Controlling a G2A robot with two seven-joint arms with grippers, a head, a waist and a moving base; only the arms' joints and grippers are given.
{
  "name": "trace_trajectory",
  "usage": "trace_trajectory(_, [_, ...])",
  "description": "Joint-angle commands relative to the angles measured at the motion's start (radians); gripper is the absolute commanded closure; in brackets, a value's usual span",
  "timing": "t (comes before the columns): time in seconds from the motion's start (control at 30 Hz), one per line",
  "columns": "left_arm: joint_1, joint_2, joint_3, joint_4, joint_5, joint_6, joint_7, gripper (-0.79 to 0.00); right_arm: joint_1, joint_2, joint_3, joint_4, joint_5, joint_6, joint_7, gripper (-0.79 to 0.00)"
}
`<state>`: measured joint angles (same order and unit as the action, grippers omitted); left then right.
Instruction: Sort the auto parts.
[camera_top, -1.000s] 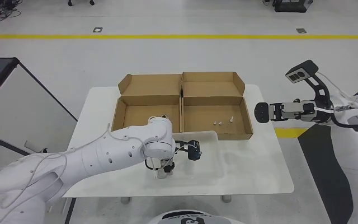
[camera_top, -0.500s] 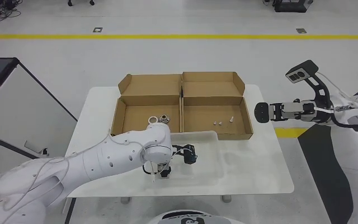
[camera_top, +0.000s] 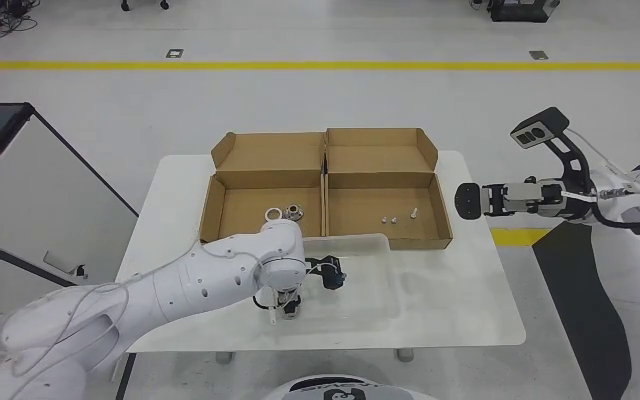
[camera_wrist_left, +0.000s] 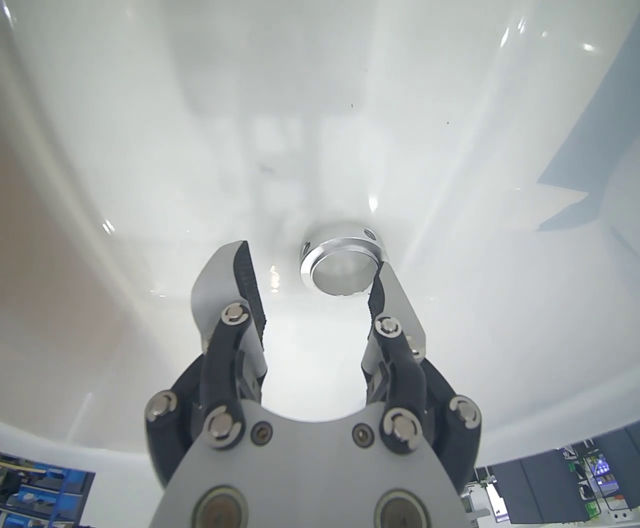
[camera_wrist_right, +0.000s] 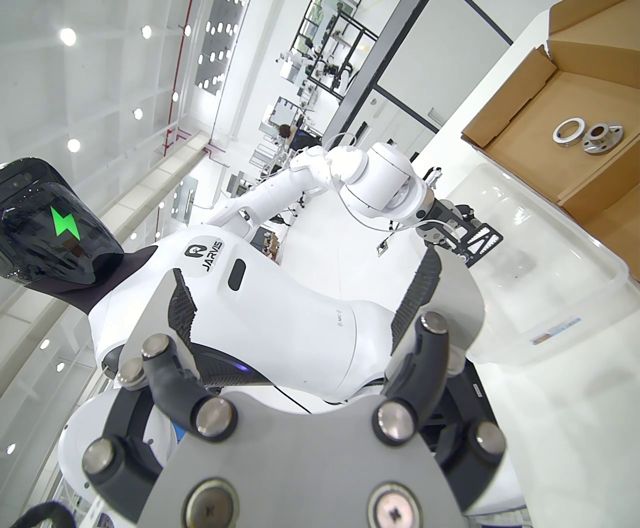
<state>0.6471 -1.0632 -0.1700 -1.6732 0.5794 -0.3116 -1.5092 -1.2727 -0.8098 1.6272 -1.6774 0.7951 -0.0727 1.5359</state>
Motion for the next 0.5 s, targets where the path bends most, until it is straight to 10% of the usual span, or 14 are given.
trace_trajectory(0.0, [0.001, -0.003, 0.000, 0.007, 0.000, -0.005, 0.005, -0.471, 0.000, 0.000, 0.000, 0.000, 0.000, 0.000, 0.000, -0.785])
trace_trajectory(0.47, [-0.013, -0.044, 0.000, 0.063, 0.019, -0.079, 0.079, -0.385, 0.000, 0.000, 0.000, 0.000, 0.000, 0.000, 0.000, -0.785])
